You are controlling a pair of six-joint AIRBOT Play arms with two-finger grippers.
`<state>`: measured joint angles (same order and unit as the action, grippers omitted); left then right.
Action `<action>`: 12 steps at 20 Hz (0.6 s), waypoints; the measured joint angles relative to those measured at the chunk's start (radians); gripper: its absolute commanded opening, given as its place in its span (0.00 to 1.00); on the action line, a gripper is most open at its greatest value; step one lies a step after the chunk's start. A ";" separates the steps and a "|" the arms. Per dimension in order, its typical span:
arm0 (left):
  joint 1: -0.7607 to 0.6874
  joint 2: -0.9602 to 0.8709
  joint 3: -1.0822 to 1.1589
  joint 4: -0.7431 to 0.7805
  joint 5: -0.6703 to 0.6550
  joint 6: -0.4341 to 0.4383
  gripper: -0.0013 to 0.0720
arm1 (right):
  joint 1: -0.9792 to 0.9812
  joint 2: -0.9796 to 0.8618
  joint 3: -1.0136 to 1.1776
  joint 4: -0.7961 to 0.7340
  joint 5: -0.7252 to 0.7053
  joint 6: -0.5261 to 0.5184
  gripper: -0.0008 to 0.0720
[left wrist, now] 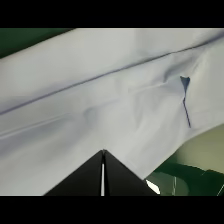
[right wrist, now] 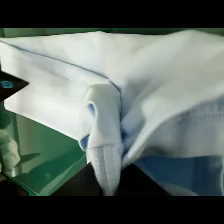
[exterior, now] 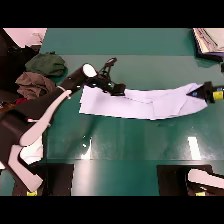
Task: Fold the shirts.
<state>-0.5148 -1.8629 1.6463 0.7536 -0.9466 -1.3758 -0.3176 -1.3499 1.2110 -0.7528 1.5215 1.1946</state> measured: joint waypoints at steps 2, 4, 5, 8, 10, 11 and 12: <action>-0.030 -0.076 0.087 -0.003 0.003 -0.018 0.05 | 0.084 0.014 0.081 0.001 0.024 0.050 0.03; -0.059 -0.139 0.153 -0.005 0.002 -0.037 0.05 | 0.179 0.011 0.164 0.002 0.038 0.089 0.03; -0.072 -0.164 0.174 -0.006 0.000 -0.044 0.05 | 0.227 0.003 0.208 0.002 0.044 0.107 0.03; -0.090 -0.207 0.207 0.004 -0.023 -0.056 0.05 | 0.349 -0.039 0.329 0.000 0.050 0.142 0.03; -0.089 -0.220 0.217 0.023 -0.041 -0.060 0.05 | 0.417 -0.077 0.410 -0.003 0.053 0.158 0.03; -0.083 -0.222 0.221 0.026 -0.050 -0.061 0.05 | 0.443 -0.095 0.446 -0.005 0.053 0.163 0.03; -0.076 -0.224 0.226 0.029 -0.058 -0.062 0.05 | 0.468 -0.114 0.483 -0.006 0.053 0.166 0.03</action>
<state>-0.5907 -2.0865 1.8721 0.7826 -1.0050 -1.4376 0.1505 -1.4639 1.6943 -0.7593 1.5742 1.3602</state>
